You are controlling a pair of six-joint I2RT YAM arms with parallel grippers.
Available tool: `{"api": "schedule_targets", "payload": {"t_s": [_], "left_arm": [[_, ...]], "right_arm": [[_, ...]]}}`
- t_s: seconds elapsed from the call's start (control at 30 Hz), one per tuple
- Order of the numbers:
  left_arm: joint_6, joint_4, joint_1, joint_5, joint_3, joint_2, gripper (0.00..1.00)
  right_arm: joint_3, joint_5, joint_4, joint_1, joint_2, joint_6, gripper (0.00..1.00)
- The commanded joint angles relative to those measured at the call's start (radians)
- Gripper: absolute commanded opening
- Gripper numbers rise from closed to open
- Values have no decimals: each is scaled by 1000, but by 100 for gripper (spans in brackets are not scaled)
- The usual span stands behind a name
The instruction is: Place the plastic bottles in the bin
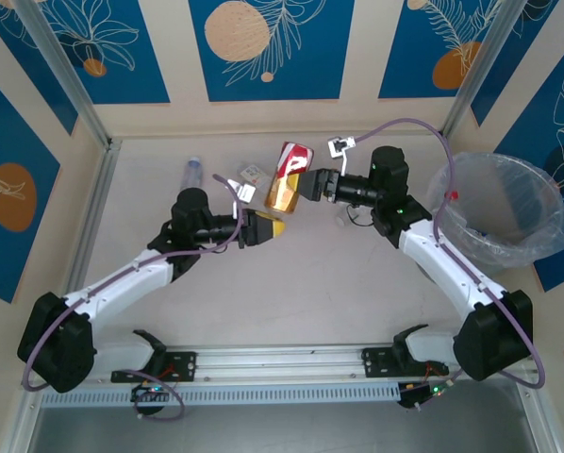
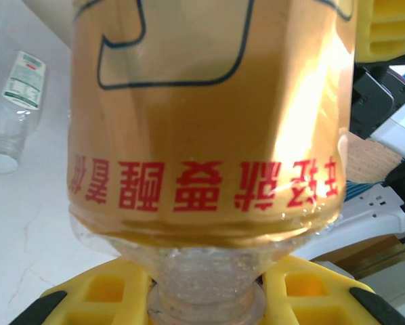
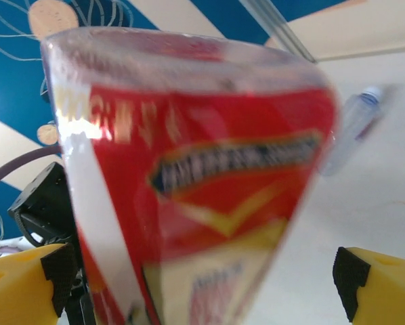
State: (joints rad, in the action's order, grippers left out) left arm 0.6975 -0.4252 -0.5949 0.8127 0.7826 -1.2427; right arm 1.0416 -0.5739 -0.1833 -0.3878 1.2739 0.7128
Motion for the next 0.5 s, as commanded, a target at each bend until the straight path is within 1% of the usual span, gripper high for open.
{"api": "schedule_targets", "payload": {"t_s": [0.0, 0.1, 0.23, 0.33, 0.37, 0.47], "left_arm": [[-10, -56, -19, 60, 36, -24, 0], [10, -111, -20, 89, 29, -36, 0], [-4, -89, -22, 92, 35, -35, 0], [-2, -106, -24, 118, 34, -33, 0], [-6, -111, -25, 131, 33, -32, 0], [-17, -119, -32, 159, 30, -29, 0]], "right_arm": [[26, -65, -138, -11, 16, 17, 99], [25, -86, -181, -10, 21, 7, 99], [31, -117, -179, -8, 17, -30, 87], [30, -139, -193, -8, 22, -34, 78], [25, -136, -200, -9, 25, -31, 77], [9, -142, -242, -7, 31, -19, 78]]}}
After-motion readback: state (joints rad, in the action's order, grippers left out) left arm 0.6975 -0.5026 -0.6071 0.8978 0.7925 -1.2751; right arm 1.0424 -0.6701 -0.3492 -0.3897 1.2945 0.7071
